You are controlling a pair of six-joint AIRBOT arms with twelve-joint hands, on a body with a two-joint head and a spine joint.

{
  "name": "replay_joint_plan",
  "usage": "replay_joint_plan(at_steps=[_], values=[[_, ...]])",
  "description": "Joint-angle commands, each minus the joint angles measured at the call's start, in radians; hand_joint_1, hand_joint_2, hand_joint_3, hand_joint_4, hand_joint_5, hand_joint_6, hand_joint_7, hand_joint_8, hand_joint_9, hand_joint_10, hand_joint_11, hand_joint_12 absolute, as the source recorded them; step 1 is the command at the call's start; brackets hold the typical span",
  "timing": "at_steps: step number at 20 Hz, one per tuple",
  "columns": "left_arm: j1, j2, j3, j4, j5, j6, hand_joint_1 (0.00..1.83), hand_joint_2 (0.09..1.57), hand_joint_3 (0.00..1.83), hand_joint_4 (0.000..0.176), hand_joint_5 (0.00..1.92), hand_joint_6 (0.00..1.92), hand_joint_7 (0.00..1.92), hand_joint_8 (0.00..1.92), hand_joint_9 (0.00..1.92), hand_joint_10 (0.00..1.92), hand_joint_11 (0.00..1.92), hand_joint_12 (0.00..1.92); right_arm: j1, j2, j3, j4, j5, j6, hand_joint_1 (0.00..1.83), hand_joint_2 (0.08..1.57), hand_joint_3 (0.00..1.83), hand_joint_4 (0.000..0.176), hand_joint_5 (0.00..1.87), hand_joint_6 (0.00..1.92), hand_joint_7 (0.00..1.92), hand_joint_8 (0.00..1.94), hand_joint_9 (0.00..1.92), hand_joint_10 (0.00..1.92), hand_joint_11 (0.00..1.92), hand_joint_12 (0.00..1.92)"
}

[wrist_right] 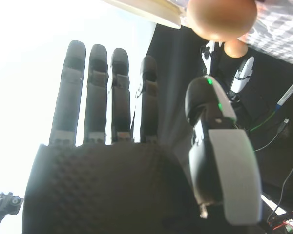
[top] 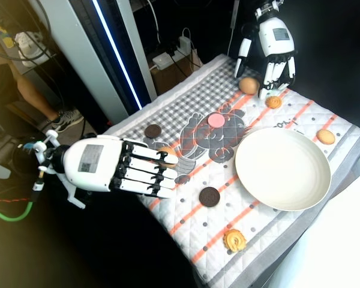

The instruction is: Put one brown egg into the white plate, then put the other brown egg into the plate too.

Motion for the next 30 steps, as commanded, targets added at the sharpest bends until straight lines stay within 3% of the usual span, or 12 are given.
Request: replay_joint_plan(at_steps=[1, 5, 7, 8, 9, 10, 11, 13, 14, 15, 24, 30], values=[[-0.011, -0.015, 0.002, 0.007, -0.028, -0.004, 0.80, 0.90, 0.00, 0.063, 0.70, 0.02, 0.91, 0.02, 0.93, 0.07, 0.19, 1.12, 0.005, -0.002, 0.008, 0.032, 0.117, 0.003, 0.37, 1.33, 0.00, 0.075, 0.54, 0.00, 0.54, 0.01, 0.50, 0.01, 0.46, 0.04], [-0.018, -0.023, 0.007, 0.010, -0.023, -0.004, 0.81, 0.97, 0.00, 0.019, 1.02, 0.01, 1.04, 0.06, 0.68, 0.79, 0.21, 1.25, 0.005, -0.005, 0.010, 0.032, 0.117, 0.003, 0.37, 1.33, 0.00, 0.069, 0.55, 0.00, 0.56, 0.01, 0.52, 0.01, 0.48, 0.04], [-0.019, -0.026, 0.009, 0.010, -0.023, -0.004, 0.85, 0.99, 0.00, 0.000, 1.09, 0.01, 1.10, 0.08, 0.65, 0.93, 0.21, 1.33, 0.005, -0.006, 0.011, 0.032, 0.117, 0.003, 0.36, 1.34, 0.00, 0.068, 0.55, 0.00, 0.56, 0.01, 0.52, 0.01, 0.47, 0.04], [-0.019, -0.026, 0.010, 0.010, -0.023, -0.004, 1.04, 1.00, 0.00, 0.140, 1.23, 0.38, 1.16, 0.11, 0.66, 0.99, 0.24, 1.40, 0.005, -0.007, 0.012, 0.032, 0.117, 0.003, 0.36, 1.34, 0.00, 0.063, 0.55, 0.00, 0.56, 0.01, 0.52, 0.01, 0.47, 0.03], [-0.020, -0.026, 0.011, 0.010, -0.024, -0.004, 1.07, 1.01, 0.00, 0.169, 1.21, 0.54, 1.17, 0.12, 0.66, 1.03, 0.24, 1.44, 0.005, -0.007, 0.012, 0.032, 0.117, 0.003, 0.36, 1.34, 0.00, 0.061, 0.55, 0.00, 0.56, 0.01, 0.52, 0.01, 0.47, 0.04], [-0.021, -0.026, 0.012, 0.009, -0.025, -0.004, 1.10, 1.00, 0.00, 0.129, 1.25, 0.50, 1.21, 0.15, 0.67, 1.09, 0.26, 1.52, 0.005, -0.007, 0.012, 0.032, 0.117, 0.003, 0.38, 1.34, 0.00, 0.055, 0.55, 0.00, 0.57, 0.01, 0.53, 0.01, 0.48, 0.04], [-0.023, -0.026, 0.013, 0.006, -0.027, -0.004, 1.13, 1.00, 0.00, 0.055, 1.29, 0.44, 1.21, 0.19, 0.66, 1.16, 0.26, 1.57, 0.005, -0.007, 0.013, 0.032, 0.117, 0.003, 0.36, 1.34, 0.00, 0.054, 0.55, 0.00, 0.57, 0.00, 0.53, 0.00, 0.48, 0.03], [-0.024, -0.026, 0.015, 0.000, -0.031, -0.004, 1.16, 0.99, 0.00, 0.000, 1.32, 0.37, 1.11, 0.52, 0.69, 1.25, 0.31, 1.66, 0.005, -0.008, 0.013, 0.033, 0.117, 0.003, 0.37, 1.35, 0.00, 0.046, 0.55, 0.00, 0.57, 0.00, 0.53, 0.00, 0.48, 0.03], [-0.024, -0.026, 0.015, -0.003, -0.038, -0.004, 1.25, 1.06, 0.00, 0.000, 1.30, 0.19, 0.99, 1.11, 0.72, 1.28, 0.34, 1.69, 0.005, -0.009, 0.013, 0.033, 0.117, 0.003, 0.38, 1.34, 0.00, 0.047, 0.55, 0.00, 0.57, 0.00, 0.53, 0.00, 0.48, 0.03], [-0.025, -0.026, 0.015, -0.007, -0.050, -0.004, 1.28, 1.07, 0.00, 0.000, 1.32, 0.08, 1.00, 1.19, 0.77, 1.24, 0.36, 1.68, 0.005, -0.009, 0.013, 0.033, 0.117, 0.003, 0.38, 1.34, 0.00, 0.054, 0.55, 0.00, 0.57, 0.00, 0.54, 0.00, 0.48, 0.03], [-0.128, -0.037, 0.028, 0.000, -0.136, -0.004, 1.28, 1.06, 0.00, 0.000, 1.23, 0.24, 1.09, 1.04, 0.89, 1.06, 0.48, 1.48, 0.005, -0.009, 0.015, 0.033, 0.117, 0.003, 0.42, 1.33, 0.00, 0.053, 0.53, 0.00, 0.57, 0.00, 0.54, 0.00, 0.49, 0.02], [-0.463, -0.278, 0.283, 0.074, 0.021, -0.004, 1.27, 1.08, 0.00, 0.000, 1.09, 0.57, 1.07, 1.06, 0.86, 1.18, 0.42, 1.60, 0.005, -0.013, 0.019, 0.035, 0.120, 0.003, 0.42, 1.32, 0.00, 0.045, 0.53, 0.00, 0.58, 0.00, 0.53, 0.00, 0.48, 0.01]])
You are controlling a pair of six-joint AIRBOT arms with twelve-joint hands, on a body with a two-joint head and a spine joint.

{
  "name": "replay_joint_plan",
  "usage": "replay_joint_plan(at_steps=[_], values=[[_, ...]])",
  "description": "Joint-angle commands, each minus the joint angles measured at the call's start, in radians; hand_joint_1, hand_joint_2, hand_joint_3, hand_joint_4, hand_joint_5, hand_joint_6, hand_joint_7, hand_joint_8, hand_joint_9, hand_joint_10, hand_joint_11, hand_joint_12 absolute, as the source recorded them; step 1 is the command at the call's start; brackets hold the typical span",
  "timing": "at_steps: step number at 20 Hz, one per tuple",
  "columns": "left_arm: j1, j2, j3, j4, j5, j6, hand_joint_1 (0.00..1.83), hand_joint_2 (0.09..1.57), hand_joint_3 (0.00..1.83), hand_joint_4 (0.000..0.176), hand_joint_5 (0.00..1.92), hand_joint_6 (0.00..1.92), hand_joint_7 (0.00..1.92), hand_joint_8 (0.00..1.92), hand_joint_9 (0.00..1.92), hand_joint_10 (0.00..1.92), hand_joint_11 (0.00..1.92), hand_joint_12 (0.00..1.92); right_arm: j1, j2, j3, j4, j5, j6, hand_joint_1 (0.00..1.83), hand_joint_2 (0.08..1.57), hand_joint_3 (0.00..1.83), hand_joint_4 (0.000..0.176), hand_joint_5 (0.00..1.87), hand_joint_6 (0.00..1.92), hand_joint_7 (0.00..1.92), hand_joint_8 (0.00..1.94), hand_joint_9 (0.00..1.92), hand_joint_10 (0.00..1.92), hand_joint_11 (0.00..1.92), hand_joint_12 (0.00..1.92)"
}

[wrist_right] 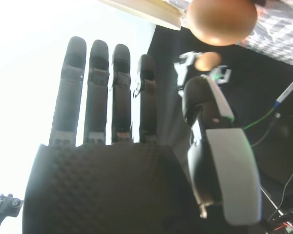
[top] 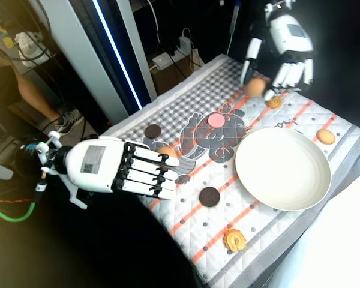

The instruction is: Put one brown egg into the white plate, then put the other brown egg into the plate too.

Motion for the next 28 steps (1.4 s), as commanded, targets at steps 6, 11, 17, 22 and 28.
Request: replay_joint_plan(at_steps=[6, 11, 17, 22, 28], values=[[-0.088, -0.154, 0.212, -0.041, 0.048, -0.003, 1.01, 1.12, 0.00, 0.163, 0.95, 1.01, 1.04, 0.60, 0.75, 1.16, 0.23, 1.62, 0.044, -0.033, 0.035, -0.003, 0.118, 0.003, 0.43, 1.32, 0.00, 0.048, 0.54, 0.00, 0.59, 0.00, 0.55, 0.01, 0.51, 0.02], [-0.071, -0.236, 0.315, -0.100, 0.096, -0.003, 0.77, 0.95, 0.00, 0.085, 0.69, 0.00, 0.91, 0.29, 0.59, 1.10, 0.20, 1.55, 0.068, -0.055, 0.049, -0.032, 0.110, 0.003, 0.51, 1.32, 0.00, 0.067, 0.54, 0.00, 0.60, 0.01, 0.55, 0.00, 0.50, 0.02], [-0.019, -0.170, 0.220, -0.136, 0.031, -0.003, 0.79, 0.91, 0.00, 0.066, 0.54, 0.00, 0.81, 0.04, 0.61, 0.66, 0.15, 1.39, 0.074, -0.064, 0.056, -0.041, 0.100, 0.003, 0.46, 1.32, 0.00, 0.066, 0.53, 0.00, 0.59, 0.00, 0.55, 0.00, 0.51, 0.02], [0.106, 0.041, -0.052, -0.015, -0.257, -0.167, 0.65, 0.91, 0.00, 0.125, 0.30, 0.00, 0.55, 0.00, 0.56, 0.16, 0.00, 1.42, 0.074, -0.056, 0.052, -0.048, 0.101, 0.003, 0.46, 1.22, 0.00, 0.104, 0.42, 0.00, 0.48, 0.00, 0.45, 0.00, 0.42, 0.00], [0.312, 0.222, -0.229, 0.122, -0.541, -0.546, 0.67, 0.90, 0.00, 0.164, 0.30, 0.01, 0.52, 0.00, 0.54, 0.11, 0.00, 1.55, 0.103, -0.045, 0.047, -0.156, 0.028, 0.003, 0.59, 1.05, 0.00, 0.144, 0.27, 0.00, 0.39, 0.00, 0.38, 0.00, 0.40, 0.02]])
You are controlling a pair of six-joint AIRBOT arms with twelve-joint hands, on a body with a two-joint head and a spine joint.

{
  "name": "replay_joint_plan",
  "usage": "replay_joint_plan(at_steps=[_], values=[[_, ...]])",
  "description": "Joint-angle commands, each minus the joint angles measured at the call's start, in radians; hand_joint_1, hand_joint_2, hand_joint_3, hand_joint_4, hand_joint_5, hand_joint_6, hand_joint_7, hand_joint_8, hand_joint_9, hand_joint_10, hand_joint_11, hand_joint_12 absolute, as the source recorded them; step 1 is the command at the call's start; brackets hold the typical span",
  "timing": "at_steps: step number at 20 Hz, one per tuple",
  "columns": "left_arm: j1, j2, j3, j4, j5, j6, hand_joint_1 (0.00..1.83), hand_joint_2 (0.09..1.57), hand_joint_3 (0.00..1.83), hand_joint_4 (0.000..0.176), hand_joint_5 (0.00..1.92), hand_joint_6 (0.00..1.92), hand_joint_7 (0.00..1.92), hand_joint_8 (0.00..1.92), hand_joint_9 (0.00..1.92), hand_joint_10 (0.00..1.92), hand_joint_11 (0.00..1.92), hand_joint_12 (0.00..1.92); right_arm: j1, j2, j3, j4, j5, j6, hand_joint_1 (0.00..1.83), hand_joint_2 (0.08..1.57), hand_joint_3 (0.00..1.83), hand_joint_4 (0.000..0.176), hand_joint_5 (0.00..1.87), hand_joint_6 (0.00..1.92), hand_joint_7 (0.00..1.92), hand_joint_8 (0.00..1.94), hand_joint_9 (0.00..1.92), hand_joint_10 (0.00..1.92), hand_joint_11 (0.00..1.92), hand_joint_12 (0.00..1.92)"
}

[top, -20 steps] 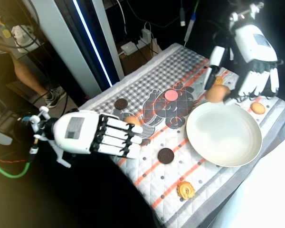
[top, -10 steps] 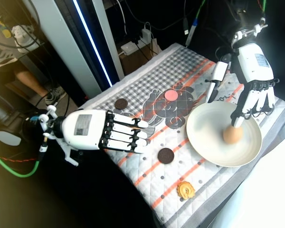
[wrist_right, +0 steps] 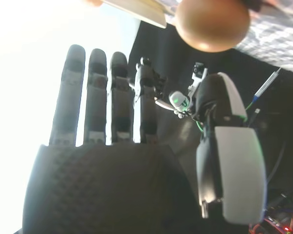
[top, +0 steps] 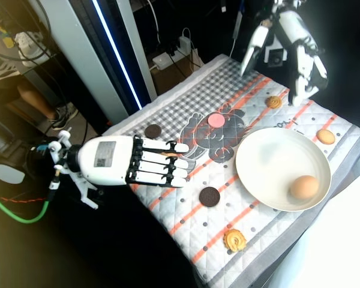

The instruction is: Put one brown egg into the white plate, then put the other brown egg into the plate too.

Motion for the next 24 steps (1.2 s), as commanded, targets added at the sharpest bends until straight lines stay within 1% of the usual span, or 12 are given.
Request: replay_joint_plan(at_steps=[1, 3, 5, 7, 11, 15, 17, 20, 21, 22, 23, 24], values=[[0.013, 0.018, -0.021, 0.020, -0.184, -0.035, 0.67, 0.91, 0.00, 0.146, 0.31, 0.01, 0.52, 0.00, 0.52, 0.10, 0.00, 1.47, 0.018, -0.005, 0.005, 0.012, 0.066, 0.003, 0.63, 1.03, 0.00, 0.139, 0.27, 0.00, 0.40, 0.01, 0.40, 0.01, 0.42, 0.03], [0.081, 0.062, -0.077, 0.025, -0.253, -0.052, 0.80, 0.85, 0.00, 0.128, 0.36, 0.01, 0.60, 0.02, 0.58, 0.12, 0.00, 1.45, 0.042, -0.022, 0.025, -0.041, 0.015, 0.003, 0.72, 1.00, 0.00, 0.101, 0.27, 0.00, 0.43, 0.00, 0.47, 0.01, 0.45, 0.05], [0.115, 0.085, -0.103, 0.025, -0.282, -0.052, 0.78, 0.85, 0.00, 0.130, 0.38, 0.01, 0.64, 0.02, 0.59, 0.14, 0.00, 1.48, 0.061, -0.032, 0.038, -0.080, -0.026, 0.003, 0.79, 0.98, 0.00, 0.117, 0.28, 0.00, 0.44, 0.01, 0.49, 0.01, 0.47, 0.07], [0.123, 0.086, -0.103, 0.015, -0.276, -0.052, 0.75, 0.87, 0.00, 0.135, 0.38, 0.00, 0.66, 0.01, 0.60, 0.15, 0.00, 1.51, 0.076, -0.036, 0.046, -0.107, -0.059, 0.003, 0.83, 0.97, 0.00, 0.109, 0.30, 0.01, 0.47, 0.01, 0.52, 0.00, 0.47, 0.17], [0.123, 0.072, -0.081, -0.008, -0.237, -0.053, 0.87, 0.83, 0.00, 0.094, 0.44, 0.01, 0.68, 0.01, 0.60, 0.16, 0.00, 1.49, 0.102, -0.054, 0.065, -0.152, -0.090, 0.003, 0.90, 0.97, 0.00, 0.093, 0.36, 0.00, 0.56, 0.00, 0.62, 0.00, 0.35, 0.72], [0.123, 0.070, -0.073, -0.016, -0.225, -0.053, 0.85, 0.87, 0.00, 0.100, 0.47, 0.00, 0.70, 0.00, 0.63, 0.16, 0.00, 1.41, 0.113, -0.085, 0.095, -0.190, -0.092, 0.003, 1.06, 0.96, 0.00, 0.019, 0.55, 0.00, 0.79, 0.01, 0.84, 0.04, 0.46, 0.89], [0.125, 0.070, -0.072, -0.020, -0.224, -0.053, 0.83, 0.88, 0.00, 0.113, 0.47, 0.00, 0.70, 0.00, 0.64, 0.16, 0.00, 1.42, 0.113, -0.088, 0.094, -0.201, -0.092, 0.003, 1.08, 0.97, 0.00, 0.011, 0.64, 0.00, 0.88, 0.02, 0.93, 0.07, 0.52, 1.00], [0.127, 0.070, -0.072, -0.027, -0.222, -0.053, 0.83, 0.87, 0.00, 0.120, 0.46, 0.00, 0.70, 0.00, 0.63, 0.15, 0.00, 1.41, 0.113, -0.088, 0.090, -0.214, -0.091, 0.003, 1.12, 0.98, 0.00, 0.000, 0.84, 0.00, 1.06, 0.11, 0.90, 0.61, 0.58, 1.28], [0.128, 0.070, -0.071, -0.030, -0.221, -0.053, 0.84, 0.87, 0.00, 0.118, 0.45, 0.00, 0.70, 0.00, 0.63, 0.15, 0.00, 1.41, 0.113, -0.088, 0.088, -0.218, -0.090, 0.003, 1.31, 1.03, 0.00, 0.000, 0.90, 0.00, 1.09, 0.67, 0.87, 0.76, 0.59, 1.37], [0.128, 0.070, -0.071, -0.031, -0.221, -0.053, 0.85, 0.87, 0.00, 0.124, 0.45, 0.00, 0.70, 0.00, 0.63, 0.15, 0.00, 1.41, 0.113, -0.088, 0.087, -0.220, -0.090, 0.003, 1.35, 1.05, 0.00, 0.000, 0.93, 0.01, 1.07, 0.82, 0.86, 0.79, 0.60, 1.39], [0.128, 0.070, -0.071, -0.032, -0.220, -0.053, 0.86, 0.86, 0.00, 0.119, 0.46, 0.00, 0.70, 0.00, 0.63, 0.15, 0.00, 1.41, 0.113, -0.088, 0.085, -0.221, -0.090, 0.003, 1.28, 1.08, 0.01, 0.000, 0.92, 0.73, 1.10, 0.92, 0.89, 0.82, 0.69, 1.36], [0.128, 0.070, -0.071, -0.033, -0.220, -0.053, 0.86, 0.86, 0.00, 0.113, 0.46, 0.01, 0.70, 0.01, 0.63, 0.15, 0.00, 1.40, 0.113, -0.089, 0.083, -0.223, -0.090, 0.003, 1.25, 1.11, 0.00, 0.000, 0.90, 0.92, 1.08, 0.97, 0.92, 0.83, 0.73, 1.36]])
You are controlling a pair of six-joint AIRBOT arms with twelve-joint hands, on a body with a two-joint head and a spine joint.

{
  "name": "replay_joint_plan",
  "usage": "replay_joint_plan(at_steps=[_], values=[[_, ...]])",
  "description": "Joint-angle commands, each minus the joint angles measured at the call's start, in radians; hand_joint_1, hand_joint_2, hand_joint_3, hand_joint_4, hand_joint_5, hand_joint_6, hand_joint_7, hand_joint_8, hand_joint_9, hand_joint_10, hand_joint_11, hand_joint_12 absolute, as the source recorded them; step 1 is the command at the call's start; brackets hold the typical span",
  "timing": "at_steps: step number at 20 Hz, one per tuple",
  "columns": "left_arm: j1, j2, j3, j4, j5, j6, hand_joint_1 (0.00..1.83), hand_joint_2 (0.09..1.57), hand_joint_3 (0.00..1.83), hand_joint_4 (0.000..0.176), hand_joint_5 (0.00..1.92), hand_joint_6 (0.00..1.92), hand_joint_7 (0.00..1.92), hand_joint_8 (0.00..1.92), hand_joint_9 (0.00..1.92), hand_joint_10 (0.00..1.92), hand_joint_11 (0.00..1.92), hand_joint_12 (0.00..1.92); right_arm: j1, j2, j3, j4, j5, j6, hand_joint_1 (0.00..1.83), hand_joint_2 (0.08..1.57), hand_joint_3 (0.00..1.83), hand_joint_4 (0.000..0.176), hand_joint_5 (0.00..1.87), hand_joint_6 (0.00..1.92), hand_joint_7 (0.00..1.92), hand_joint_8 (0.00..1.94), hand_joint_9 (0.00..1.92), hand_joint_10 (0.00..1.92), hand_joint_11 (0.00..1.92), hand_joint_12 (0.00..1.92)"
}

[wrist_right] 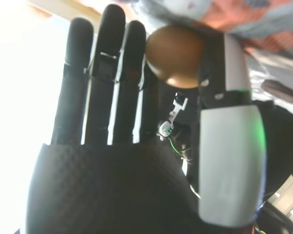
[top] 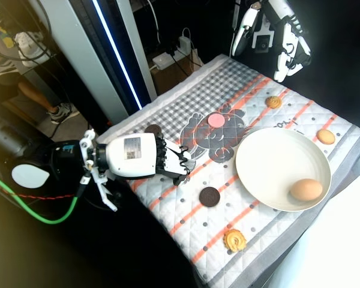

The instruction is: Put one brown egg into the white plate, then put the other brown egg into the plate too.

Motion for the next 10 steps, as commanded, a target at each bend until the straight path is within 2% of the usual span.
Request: replay_joint_plan(at_steps=[1, 3, 4, 5, 7, 9, 10], values=[[-0.004, -0.004, 0.004, 0.000, -0.115, -0.010, 0.85, 0.86, 0.00, 0.104, 0.47, 0.01, 0.70, 0.00, 0.63, 0.15, 0.00, 1.40, 0.008, -0.011, -0.004, -0.004, 0.026, -0.013, 1.24, 1.11, 0.00, 0.000, 0.92, 0.92, 1.07, 0.99, 0.94, 0.86, 0.78, 1.34], [-0.004, -0.004, 0.004, -0.003, -0.114, -0.010, 0.85, 0.87, 0.00, 0.105, 0.48, 0.01, 0.70, 0.00, 0.63, 0.15, 0.00, 1.41, 0.008, -0.011, -0.006, -0.004, 0.031, -0.013, 1.24, 1.09, 0.00, 0.000, 1.01, 0.82, 1.07, 0.98, 0.95, 0.94, 0.79, 1.40], [-0.003, -0.004, 0.004, -0.004, -0.114, -0.010, 0.84, 0.87, 0.00, 0.114, 0.47, 0.00, 0.71, 0.00, 0.63, 0.15, 0.00, 1.40, 0.008, -0.011, -0.006, -0.004, 0.031, -0.013, 1.25, 1.08, 0.00, 0.000, 1.05, 0.75, 1.07, 0.99, 0.94, 1.01, 0.80, 1.43], [-0.003, -0.004, 0.004, -0.005, -0.114, -0.010, 0.84, 0.87, 0.00, 0.115, 0.47, 0.00, 0.71, 0.00, 0.63, 0.15, 0.00, 1.40, 0.008, -0.011, -0.006, -0.004, 0.031, -0.013, 1.25, 1.08, 0.00, 0.000, 1.05, 0.75, 1.06, 1.02, 0.92, 1.06, 0.79, 1.45], [-0.003, -0.005, 0.004, -0.006, -0.114, -0.010, 0.86, 0.87, 0.00, 0.106, 0.47, 0.01, 0.70, 0.00, 0.63, 0.15, 0.00, 1.40, 0.008, -0.011, -0.004, 0.008, 0.031, -0.013, 1.25, 1.09, 0.00, 0.000, 1.07, 0.68, 1.01, 1.14, 0.87, 1.18, 0.77, 1.53], [-0.002, -0.005, 0.004, -0.008, -0.114, -0.010, 0.86, 0.87, 0.00, 0.099, 0.48, 0.01, 0.70, 0.00, 0.62, 0.15, 0.00, 1.42, 0.008, -0.014, 0.004, 0.039, 0.039, -0.013, 1.26, 1.09, 0.00, 0.000, 1.08, 0.65, 1.04, 1.12, 0.87, 1.21, 0.75, 1.55], [-0.001, -0.005, 0.004, -0.009, -0.114, -0.010, 0.85, 0.87, 0.00, 0.102, 0.48, 0.00, 0.70, 0.00, 0.63, 0.15, 0.00, 1.41, 0.008, -0.018, 0.010, 0.073, 0.049, -0.013, 1.26, 1.08, 0.00, 0.000, 1.07, 0.66, 1.05, 1.10, 0.87, 1.21, 0.75, 1.56]])
